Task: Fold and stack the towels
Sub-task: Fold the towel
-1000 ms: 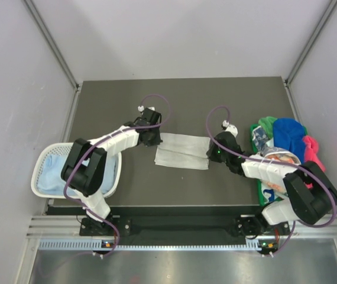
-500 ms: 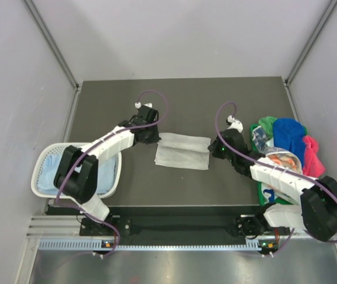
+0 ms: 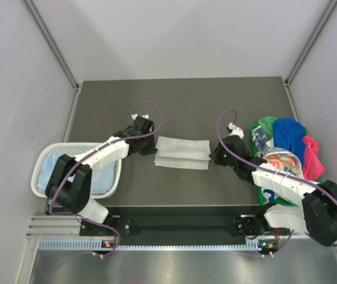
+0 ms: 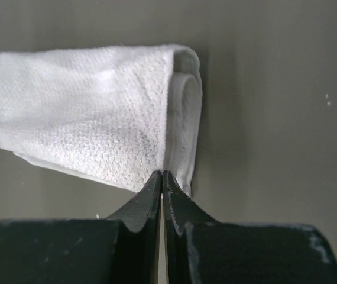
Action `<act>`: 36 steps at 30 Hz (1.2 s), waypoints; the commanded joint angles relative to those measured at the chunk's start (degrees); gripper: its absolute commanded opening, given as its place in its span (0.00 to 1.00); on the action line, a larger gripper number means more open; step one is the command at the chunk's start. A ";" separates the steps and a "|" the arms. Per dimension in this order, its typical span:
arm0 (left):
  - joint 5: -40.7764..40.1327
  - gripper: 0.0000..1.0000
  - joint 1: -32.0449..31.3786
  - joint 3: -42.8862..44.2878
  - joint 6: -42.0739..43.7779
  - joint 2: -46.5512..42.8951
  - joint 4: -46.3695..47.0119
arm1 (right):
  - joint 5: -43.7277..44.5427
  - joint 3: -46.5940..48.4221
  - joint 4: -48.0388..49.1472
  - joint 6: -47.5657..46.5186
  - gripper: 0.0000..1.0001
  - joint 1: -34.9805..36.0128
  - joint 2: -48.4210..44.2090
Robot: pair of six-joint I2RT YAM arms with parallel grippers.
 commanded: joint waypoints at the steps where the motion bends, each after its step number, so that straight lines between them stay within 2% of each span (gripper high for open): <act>1: 0.44 0.00 -0.29 -2.30 -0.64 -2.29 2.97 | -0.23 -2.04 2.44 1.01 0.00 0.54 -1.04; 8: 0.53 0.00 -1.08 -5.21 -1.34 -1.68 4.64 | -0.85 -4.41 4.55 1.98 0.00 1.77 0.63; 17: 0.36 0.00 -1.79 -4.77 -1.52 -2.73 3.76 | -0.06 -4.68 4.03 2.33 0.00 3.70 -0.77; 28: -0.35 0.00 -2.67 -7.32 -2.31 -0.97 4.91 | 0.65 -6.61 6.67 3.04 0.01 3.88 3.27; 30: -0.70 0.10 -2.67 -6.62 -2.05 -1.24 4.29 | 0.56 -6.35 6.58 2.86 0.05 3.88 2.83; 31: -0.87 0.16 -2.67 -6.18 -1.79 -1.50 3.25 | 0.47 -6.00 6.40 2.86 0.12 3.79 2.57; 32: -1.22 0.22 -2.67 -5.83 -1.61 -1.76 2.71 | 0.47 -5.74 5.53 2.86 0.14 3.88 2.31; 33: -1.92 0.31 -2.67 -4.43 -1.00 -1.85 2.19 | 0.47 -5.39 5.00 2.43 0.17 3.88 1.52; 34: -2.28 0.33 -2.58 -3.64 -0.56 -2.29 1.40 | 0.56 -4.42 4.30 2.25 0.24 3.88 1.08; 36: -3.59 0.35 -2.58 -0.40 0.67 -2.82 -1.50 | 0.91 -3.54 1.58 1.55 0.30 3.88 -0.67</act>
